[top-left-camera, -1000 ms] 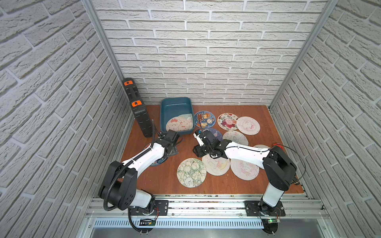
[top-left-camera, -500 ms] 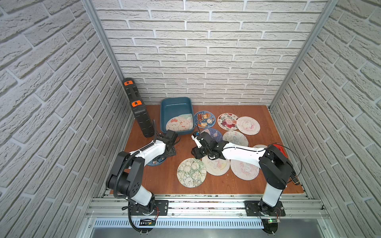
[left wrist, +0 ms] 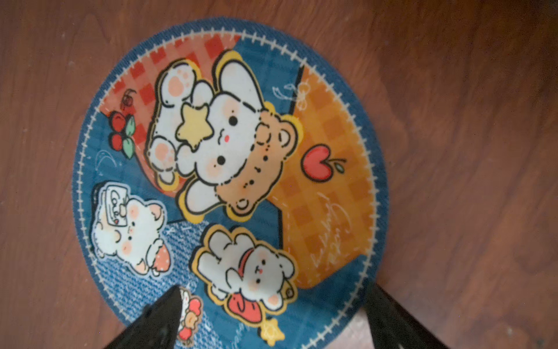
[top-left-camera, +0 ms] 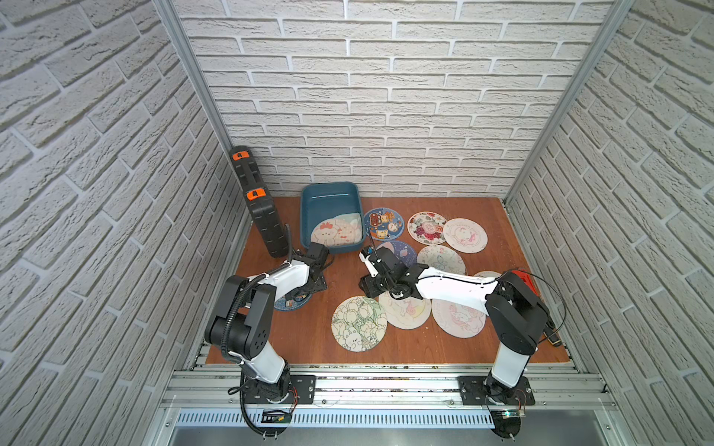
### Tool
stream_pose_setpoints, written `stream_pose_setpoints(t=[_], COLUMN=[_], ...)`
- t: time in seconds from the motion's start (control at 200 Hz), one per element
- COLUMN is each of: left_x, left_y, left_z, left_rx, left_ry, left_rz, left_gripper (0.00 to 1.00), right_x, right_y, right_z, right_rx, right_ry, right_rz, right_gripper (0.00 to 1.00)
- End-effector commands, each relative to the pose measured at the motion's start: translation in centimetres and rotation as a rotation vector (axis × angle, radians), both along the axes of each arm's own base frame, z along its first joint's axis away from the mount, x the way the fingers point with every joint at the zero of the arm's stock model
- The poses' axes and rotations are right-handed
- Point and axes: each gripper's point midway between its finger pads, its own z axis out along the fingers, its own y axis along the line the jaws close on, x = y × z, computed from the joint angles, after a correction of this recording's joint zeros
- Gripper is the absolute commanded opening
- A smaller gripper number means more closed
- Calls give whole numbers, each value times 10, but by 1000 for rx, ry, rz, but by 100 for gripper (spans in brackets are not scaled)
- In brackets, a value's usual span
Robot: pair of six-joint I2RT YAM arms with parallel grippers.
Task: Put the coasters into the storage box
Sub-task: Pick up the coaster from the center of the board.
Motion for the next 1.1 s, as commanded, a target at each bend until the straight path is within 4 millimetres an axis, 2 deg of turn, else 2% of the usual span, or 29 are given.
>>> stream_pose_setpoints(t=[0.0,0.17,0.34,0.435,0.555,0.72,0.925,0.95,1.095], left_x=[-10,-15,-19,-22,-26,-31,-31,-30,-27], left_y=[5,3,-4,-9,-10,-10,-11,-11,-13], left_z=[-19,-21,-24,-31,-40,-46,-46,-46,-38], left_rx=[-9,-44,-104,-143,-162,-184,-192,-192,-199], left_ry=[43,38,47,66,83,81,76,73,45], left_rz=[17,35,64,84,101,116,117,114,98], left_gripper=[90,79,78,73,59,32,3,0,0], right_x=[2,0,-1,-2,-3,-3,-4,-4,-4], right_y=[1,-1,-3,-2,-2,-2,-1,-1,-1], right_z=[1,-3,-4,-4,-4,-5,-6,-6,-8], right_rx=[-6,-35,-55,-58,-61,-72,-74,-74,-81], right_ry=[-17,-12,-16,-14,-17,-17,-16,-16,-16], right_rz=[-11,-10,-12,-11,-7,-5,-4,-4,-4], right_gripper=[54,54,53,53,53,53,53,53,53])
